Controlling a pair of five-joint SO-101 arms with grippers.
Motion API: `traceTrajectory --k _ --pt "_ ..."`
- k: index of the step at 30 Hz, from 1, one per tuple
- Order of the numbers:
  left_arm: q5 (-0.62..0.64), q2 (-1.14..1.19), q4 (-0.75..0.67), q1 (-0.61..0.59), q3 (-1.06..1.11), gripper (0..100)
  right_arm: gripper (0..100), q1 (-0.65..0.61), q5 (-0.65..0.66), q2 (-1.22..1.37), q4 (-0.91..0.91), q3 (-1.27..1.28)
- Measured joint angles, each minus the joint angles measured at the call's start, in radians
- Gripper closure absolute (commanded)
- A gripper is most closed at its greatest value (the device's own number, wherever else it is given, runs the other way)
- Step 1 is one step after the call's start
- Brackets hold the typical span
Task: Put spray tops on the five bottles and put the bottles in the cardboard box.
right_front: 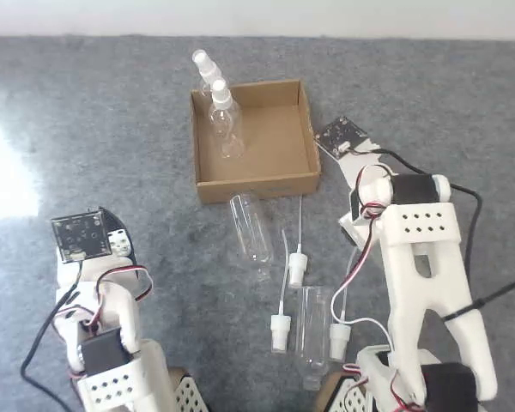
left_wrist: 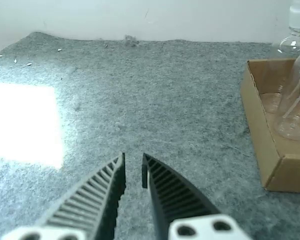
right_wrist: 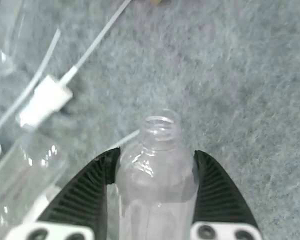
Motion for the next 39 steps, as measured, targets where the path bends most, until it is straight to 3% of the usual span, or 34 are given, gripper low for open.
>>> traceTrajectory --k 10,15,28,39 --pt "0.000 0.000 0.000 0.000 0.000 94 91.1 -0.002 -0.224 0.000 -0.141 0.000" --pt "0.000 0.000 0.000 0.000 0.000 94 96.1 0.002 -0.296 0.000 -0.206 0.012" --pt "-0.032 0.000 0.000 0.000 0.008 94 96.0 0.018 -0.344 -0.006 -0.287 0.072" --pt "-0.035 0.000 0.000 0.005 0.009 94 96.1 0.018 -0.347 -0.269 -0.325 0.249"
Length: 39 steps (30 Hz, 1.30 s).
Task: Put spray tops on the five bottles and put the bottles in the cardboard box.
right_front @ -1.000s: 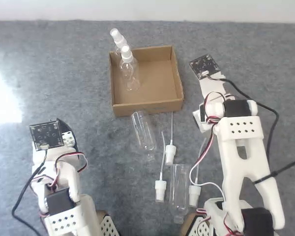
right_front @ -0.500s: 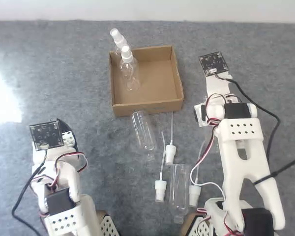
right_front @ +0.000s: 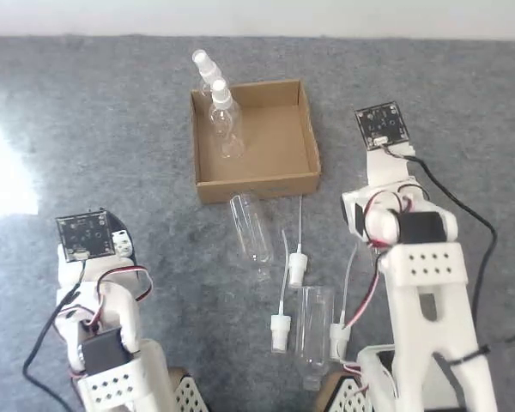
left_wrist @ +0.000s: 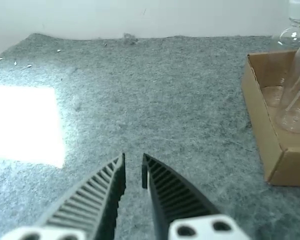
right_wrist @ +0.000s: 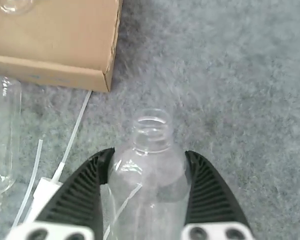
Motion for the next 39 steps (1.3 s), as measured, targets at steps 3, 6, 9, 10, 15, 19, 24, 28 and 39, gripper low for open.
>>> traceTrajectory --k 3,6,9,10,15,19,24,28,39 --pt "-0.008 0.000 0.000 0.026 0.000 94 96.1 0.008 -0.002 -0.014 0.000 0.009" --pt "-0.009 0.000 0.000 0.034 0.000 94 96.2 0.049 -0.003 -0.021 -0.015 0.009" --pt "-0.009 0.000 0.002 0.032 0.000 93 96.2 0.097 -0.020 -0.023 -0.054 0.041" --pt "-0.009 0.000 0.006 0.043 0.000 91 96.1 0.112 -0.031 -0.023 -0.074 0.060" --pt "-0.009 0.000 0.069 0.074 -0.002 83 96.1 0.120 -0.049 -0.023 -0.129 0.110" --pt "-0.009 0.000 0.083 0.084 -0.003 80 96.2 0.120 -0.051 -0.023 -0.141 0.110" --pt "-0.008 0.000 0.098 0.169 -0.008 76 96.3 0.121 -0.051 -0.023 -0.143 0.110" --pt "-0.008 0.000 0.199 0.267 -0.097 76 96.3 0.124 -0.051 -0.023 -0.143 0.110" --pt "-0.086 -0.011 0.396 0.497 -0.261 76 96.1 0.164 -0.098 -0.023 -0.153 0.141"
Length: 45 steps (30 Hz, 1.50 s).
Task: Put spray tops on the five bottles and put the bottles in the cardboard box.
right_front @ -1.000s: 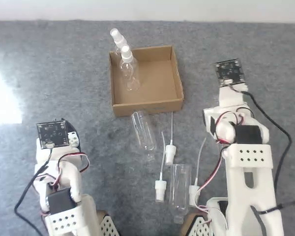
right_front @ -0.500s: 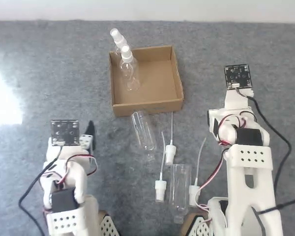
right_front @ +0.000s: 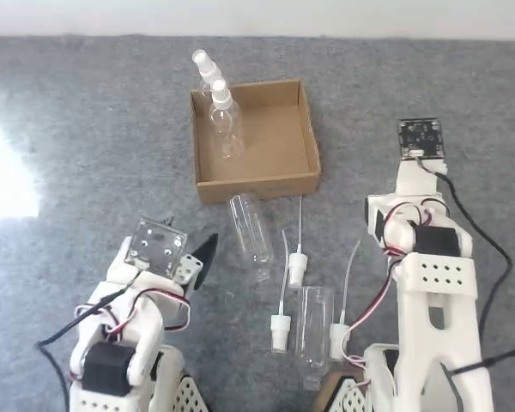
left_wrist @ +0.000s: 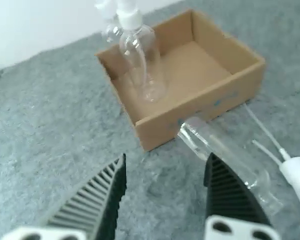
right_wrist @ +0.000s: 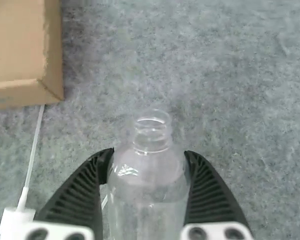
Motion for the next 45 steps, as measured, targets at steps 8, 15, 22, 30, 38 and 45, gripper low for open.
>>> traceTrajectory --k 8,15,22,30,38,45 --pt "-0.003 0.000 0.000 0.180 0.003 76 96.1 0.023 -0.015 0.000 -0.009 0.000" --pt "-0.003 0.126 0.000 0.236 -0.021 76 96.1 0.025 -0.015 0.000 -0.015 0.000" --pt "-0.003 0.466 0.072 0.276 -0.258 76 96.1 0.023 -0.015 0.000 -0.066 0.038" --pt "-0.003 0.749 0.126 0.361 -0.330 76 96.1 0.080 -0.015 0.000 -0.074 0.041" --pt "-0.002 0.893 0.124 0.448 -0.331 76 96.1 0.078 -0.015 0.000 -0.078 0.041" --pt "0.046 1.048 0.017 0.557 -0.322 76 96.1 0.078 -0.015 0.000 -0.092 0.041"
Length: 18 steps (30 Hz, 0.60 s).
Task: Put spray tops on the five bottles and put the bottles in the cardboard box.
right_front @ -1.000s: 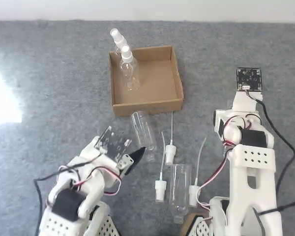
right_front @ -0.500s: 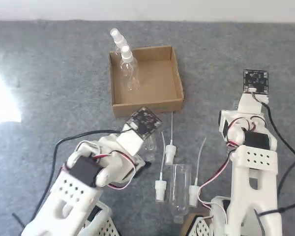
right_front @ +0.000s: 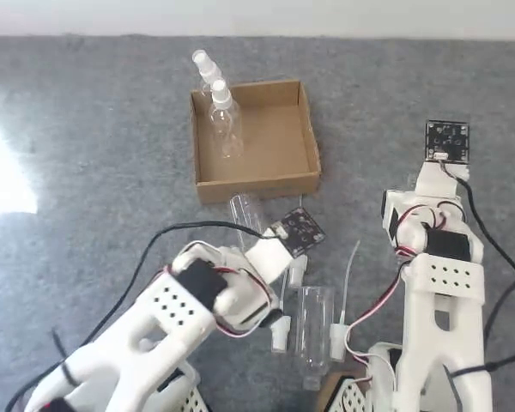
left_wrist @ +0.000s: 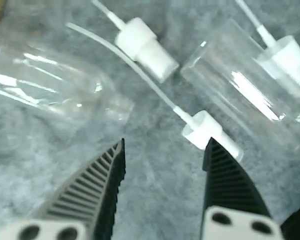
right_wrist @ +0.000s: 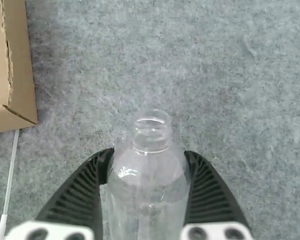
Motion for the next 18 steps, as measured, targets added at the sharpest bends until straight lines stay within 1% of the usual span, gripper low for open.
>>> traceTrajectory --k 4,7,10,14,18 --pt "0.023 0.063 -0.044 0.031 0.009 76 96.1 0.000 0.000 0.000 0.000 0.000" --pt "0.029 0.103 -0.051 0.035 0.009 76 96.1 0.002 0.000 0.000 0.000 0.000" --pt "0.035 0.143 -0.083 0.035 0.012 76 96.1 0.025 -0.002 0.000 0.000 0.000" --pt "0.078 0.207 -0.160 0.035 0.044 76 96.1 0.060 -0.003 0.000 -0.012 0.000" --pt "0.083 0.227 -0.186 0.038 0.044 76 96.1 0.080 -0.003 0.000 -0.029 0.000"
